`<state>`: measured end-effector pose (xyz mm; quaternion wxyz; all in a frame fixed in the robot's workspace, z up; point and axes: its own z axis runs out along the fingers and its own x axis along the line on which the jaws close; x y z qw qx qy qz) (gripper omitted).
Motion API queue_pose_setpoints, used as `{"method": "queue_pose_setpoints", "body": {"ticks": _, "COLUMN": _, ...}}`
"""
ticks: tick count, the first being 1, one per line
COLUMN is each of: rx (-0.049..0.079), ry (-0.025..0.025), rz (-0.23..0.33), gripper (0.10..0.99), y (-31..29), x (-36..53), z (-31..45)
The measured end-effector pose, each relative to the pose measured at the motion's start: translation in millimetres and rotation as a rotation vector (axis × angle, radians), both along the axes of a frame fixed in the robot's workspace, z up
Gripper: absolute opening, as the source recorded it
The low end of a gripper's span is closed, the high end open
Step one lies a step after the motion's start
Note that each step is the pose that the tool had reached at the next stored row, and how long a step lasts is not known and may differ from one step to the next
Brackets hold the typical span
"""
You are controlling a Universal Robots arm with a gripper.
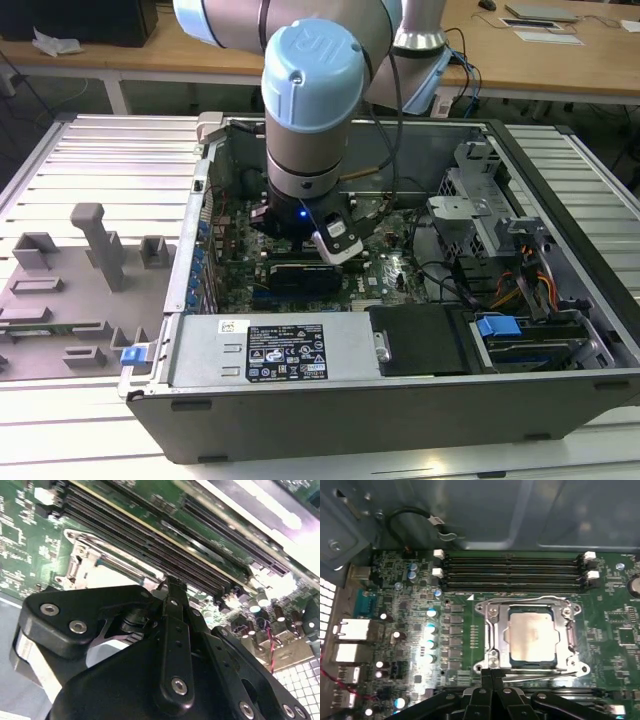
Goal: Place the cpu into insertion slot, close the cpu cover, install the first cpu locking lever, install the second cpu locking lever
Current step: 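Install the second cpu locking lever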
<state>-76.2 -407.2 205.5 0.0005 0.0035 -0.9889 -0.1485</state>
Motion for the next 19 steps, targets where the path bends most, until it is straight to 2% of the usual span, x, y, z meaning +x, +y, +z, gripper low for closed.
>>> {"method": "queue_pose_setpoints", "body": {"ticks": 2, "rx": 0.001, "ry": -0.0001, "rz": -0.003, "gripper": 0.106, "y": 0.6, "x": -4.6, "z": -2.0}}
{"method": "queue_pose_setpoints", "body": {"ticks": 7, "rx": 0.008, "ry": 0.0001, "rz": -0.014, "gripper": 0.106, "y": 3.6, "x": -4.7, "z": -5.8}}
{"method": "queue_pose_setpoints", "body": {"ticks": 12, "rx": 0.008, "ry": -0.0001, "rz": -0.033, "gripper": 0.106, "y": 7.3, "x": -4.6, "z": -10.5}}
{"method": "queue_pose_setpoints", "body": {"ticks": 19, "rx": 0.0, "ry": -0.0001, "rz": -0.035, "gripper": 0.106, "y": 7.4, "x": -4.7, "z": -9.2}}
